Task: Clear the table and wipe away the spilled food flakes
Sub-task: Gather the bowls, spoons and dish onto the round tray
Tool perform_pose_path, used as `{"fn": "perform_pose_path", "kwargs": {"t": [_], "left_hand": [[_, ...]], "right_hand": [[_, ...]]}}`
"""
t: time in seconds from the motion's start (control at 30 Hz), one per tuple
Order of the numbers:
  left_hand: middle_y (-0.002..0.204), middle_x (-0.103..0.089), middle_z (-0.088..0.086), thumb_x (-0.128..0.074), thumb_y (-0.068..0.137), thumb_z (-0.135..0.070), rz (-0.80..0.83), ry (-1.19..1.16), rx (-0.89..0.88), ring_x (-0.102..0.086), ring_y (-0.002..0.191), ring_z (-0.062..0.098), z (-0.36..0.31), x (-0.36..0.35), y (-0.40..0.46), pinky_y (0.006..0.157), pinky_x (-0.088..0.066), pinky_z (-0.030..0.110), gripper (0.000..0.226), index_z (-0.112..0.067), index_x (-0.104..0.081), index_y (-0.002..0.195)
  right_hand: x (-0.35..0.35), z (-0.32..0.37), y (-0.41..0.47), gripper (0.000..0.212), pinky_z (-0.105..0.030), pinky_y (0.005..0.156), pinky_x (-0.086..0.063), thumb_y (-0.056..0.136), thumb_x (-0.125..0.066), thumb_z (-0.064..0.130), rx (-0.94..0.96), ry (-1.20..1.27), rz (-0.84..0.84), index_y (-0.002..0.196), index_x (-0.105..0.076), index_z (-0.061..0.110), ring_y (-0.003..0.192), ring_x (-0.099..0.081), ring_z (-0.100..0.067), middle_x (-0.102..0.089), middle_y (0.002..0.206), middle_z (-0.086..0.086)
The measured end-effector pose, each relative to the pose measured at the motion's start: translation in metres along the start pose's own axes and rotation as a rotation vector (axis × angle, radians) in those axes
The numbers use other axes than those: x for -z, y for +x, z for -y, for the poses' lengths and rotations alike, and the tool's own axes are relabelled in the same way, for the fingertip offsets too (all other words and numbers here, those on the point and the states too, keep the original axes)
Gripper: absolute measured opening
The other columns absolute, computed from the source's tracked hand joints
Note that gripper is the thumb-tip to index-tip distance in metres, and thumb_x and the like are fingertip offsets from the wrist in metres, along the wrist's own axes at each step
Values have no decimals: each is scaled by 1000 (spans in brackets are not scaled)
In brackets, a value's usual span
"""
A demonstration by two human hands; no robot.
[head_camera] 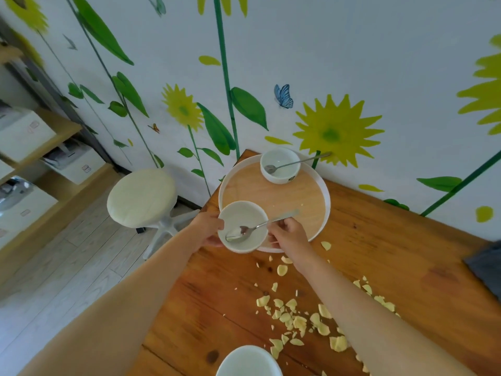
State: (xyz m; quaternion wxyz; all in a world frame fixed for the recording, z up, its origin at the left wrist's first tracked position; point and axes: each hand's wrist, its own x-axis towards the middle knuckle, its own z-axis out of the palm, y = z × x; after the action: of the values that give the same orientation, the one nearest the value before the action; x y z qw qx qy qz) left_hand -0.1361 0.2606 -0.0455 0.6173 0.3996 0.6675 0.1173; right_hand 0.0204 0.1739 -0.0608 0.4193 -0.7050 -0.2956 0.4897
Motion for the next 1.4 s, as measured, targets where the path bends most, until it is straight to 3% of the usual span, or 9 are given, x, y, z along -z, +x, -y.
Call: {"fn": "perform_pose_path", "kwargs": {"t": [0.17,0.47,0.63,0.77,0.97,1.1,1.23,1.3,1.4], "left_hand": [[121,-52,17,-47,85,10,58,1,-53,-57,108,39,-35,-44,21,89,-51,49,46,-5,-51,127],[121,-49,19,-47,87,5,77,17,-64,-58,74,29,-65,-134,57,39,-50,26,29,-8,-43,113],[123,-53,22,-48,88,5,89,-20,-60,-55,92,29,-71,-156,70,49,-54,30,22,-5,-44,107],[129,-54,21,-48,90,3,98,-60,-76,-57,97,29,-73,-161,70,78,-51,38,37,0,-45,127],[135,-43,14,-54,91,-11,21,-55,-28,-49,112,28,-70,-152,53,87,-47,37,49,-7,-35,136],[113,-46,12,-54,90,-12,-96,-28,-118,-49,91,22,-63,-149,29,81,-46,33,35,-10,-41,122],[93,-52,7,-47,93,-8,66,65,-171,-52,80,18,-45,-172,-18,70,-46,27,7,-10,-53,96],[77,-51,5,-46,92,-7,164,100,-183,-48,64,13,-28,-192,-36,57,-41,24,18,-13,-50,76],[70,-50,2,-45,93,-7,283,205,-181,-47,58,11,5,-226,-59,46,-39,21,18,-15,-51,77]], "right_hand": [[30,2,25,17,-38,86,-55,88,-58,10,-127,56,-66,101,-48,9,76,-60,-17,-55,85,0],[82,-7,64,40,-27,81,-47,80,-56,-2,-148,140,-248,119,-53,10,101,-56,-19,-60,108,-6],[97,-15,78,38,-32,87,-51,81,-58,9,-71,54,-329,119,-59,13,104,-60,-18,-65,109,-2],[101,-16,80,28,-32,85,-47,85,-58,13,-35,40,-354,113,-60,13,96,-56,-13,-60,99,4],[113,-17,61,34,-34,96,-46,89,-55,16,-103,-12,-343,122,-52,10,107,-54,-17,-57,115,-1],[137,-24,29,25,-35,91,-51,90,-51,10,-159,-62,-346,114,-55,12,95,-59,-17,-60,102,-2],[168,-48,-19,11,-33,85,-51,91,-52,10,-209,-31,-396,99,-57,15,84,-60,-14,-59,89,1],[182,-66,-41,9,-33,75,-50,90,-52,10,-275,2,-439,86,-57,16,77,-59,-15,-59,82,-1],[204,-99,-82,15,-25,60,-44,89,-52,10,-329,-46,-500,76,-55,15,69,-57,-17,-58,75,-3]]}}
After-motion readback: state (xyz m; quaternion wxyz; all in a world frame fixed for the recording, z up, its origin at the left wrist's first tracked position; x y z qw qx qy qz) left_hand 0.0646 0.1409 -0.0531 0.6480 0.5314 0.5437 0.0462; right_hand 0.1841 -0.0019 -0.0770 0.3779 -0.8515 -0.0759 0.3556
